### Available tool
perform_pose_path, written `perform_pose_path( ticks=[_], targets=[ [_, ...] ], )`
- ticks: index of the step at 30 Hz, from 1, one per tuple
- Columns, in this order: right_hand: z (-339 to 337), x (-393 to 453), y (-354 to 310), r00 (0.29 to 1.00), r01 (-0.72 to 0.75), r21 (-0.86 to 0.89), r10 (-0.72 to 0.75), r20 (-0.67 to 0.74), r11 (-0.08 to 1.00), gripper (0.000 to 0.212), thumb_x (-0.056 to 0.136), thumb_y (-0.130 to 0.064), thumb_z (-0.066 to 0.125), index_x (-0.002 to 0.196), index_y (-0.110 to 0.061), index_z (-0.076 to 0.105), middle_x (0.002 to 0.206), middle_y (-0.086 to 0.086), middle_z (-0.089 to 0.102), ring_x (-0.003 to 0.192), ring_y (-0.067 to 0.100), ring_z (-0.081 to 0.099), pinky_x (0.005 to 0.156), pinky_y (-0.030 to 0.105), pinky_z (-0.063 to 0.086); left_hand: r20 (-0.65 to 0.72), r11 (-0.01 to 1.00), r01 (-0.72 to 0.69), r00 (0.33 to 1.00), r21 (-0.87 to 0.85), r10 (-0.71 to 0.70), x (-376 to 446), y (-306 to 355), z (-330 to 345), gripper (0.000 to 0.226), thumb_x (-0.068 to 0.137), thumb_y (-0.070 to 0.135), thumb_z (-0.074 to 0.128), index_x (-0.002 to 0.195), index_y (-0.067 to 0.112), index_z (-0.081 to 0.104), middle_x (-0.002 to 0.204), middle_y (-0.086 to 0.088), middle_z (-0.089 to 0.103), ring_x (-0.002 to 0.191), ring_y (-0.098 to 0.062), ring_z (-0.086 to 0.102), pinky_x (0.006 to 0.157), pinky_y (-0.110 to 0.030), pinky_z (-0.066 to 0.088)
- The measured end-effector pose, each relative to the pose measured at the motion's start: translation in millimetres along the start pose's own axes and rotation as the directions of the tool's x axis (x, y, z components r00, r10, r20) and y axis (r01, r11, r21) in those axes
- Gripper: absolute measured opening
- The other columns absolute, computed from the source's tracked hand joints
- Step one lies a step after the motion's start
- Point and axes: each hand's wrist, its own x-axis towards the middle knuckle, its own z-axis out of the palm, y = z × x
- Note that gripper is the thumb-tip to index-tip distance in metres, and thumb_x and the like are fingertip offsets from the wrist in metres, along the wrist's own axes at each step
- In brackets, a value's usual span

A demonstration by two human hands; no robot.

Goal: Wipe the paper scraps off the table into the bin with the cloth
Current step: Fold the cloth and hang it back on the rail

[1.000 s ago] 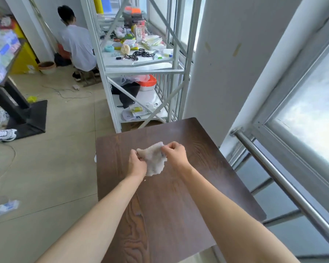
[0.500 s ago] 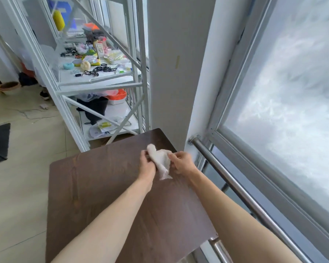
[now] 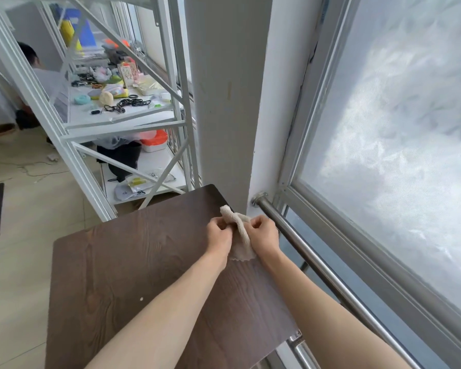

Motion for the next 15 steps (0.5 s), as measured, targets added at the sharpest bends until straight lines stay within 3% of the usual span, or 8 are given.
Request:
perform_pose_path(
  ticks=[4, 9, 15],
  targets=[
    [-12.0, 0.1, -2.2, 0.996, 0.047, -0.026, -0.048, -0.069, 0.999, 0.013, 0.086, -0.024, 0.058, 0.085, -0.014, 0.049, 0.073, -0.006, 0.054, 0.071, 0.016, 0.051, 0.06, 0.027, 0.038, -0.035, 0.993, -0.034, 0.999, 0.114, 0.038, 6.8, -2.6, 1.1, 0.01, 0.09, 0.009, 0.045, 0.099, 0.013, 0.048, 0.093, -0.006, 0.056, 0.092, -0.025, 0.055, 0.078, -0.034, 0.044],
    [-30.6, 3.4, -1.6, 0.989, 0.126, -0.182, -0.139, -0.06, 0.975, 0.015, 0.09, -0.027, 0.053, 0.099, -0.015, 0.048, 0.089, 0.003, 0.064, 0.084, 0.024, 0.059, 0.073, 0.039, 0.048, -0.036, 0.969, -0.047, 0.998, 0.241, 0.058, 9.3, -4.0, 10.1, 0.011, 0.091, 0.019, 0.038, 0.099, 0.012, 0.043, 0.094, -0.006, 0.054, 0.095, -0.029, 0.055, 0.084, -0.041, 0.046],
    [-71.0, 28.8, -4.7, 0.934, 0.184, -0.507, -0.31, -0.176, 0.842, 0.016, 0.09, -0.015, 0.043, 0.105, -0.014, 0.047, 0.09, 0.009, 0.068, 0.081, 0.035, 0.062, 0.063, 0.038, 0.043, 0.05, 0.93, -0.197, 0.98, 0.311, 0.19, 3.9, -7.4, 40.4, 0.01, 0.09, 0.004, 0.04, 0.094, 0.009, 0.033, 0.088, -0.003, 0.04, 0.082, -0.019, 0.04, 0.064, -0.026, 0.029]
  ],
)
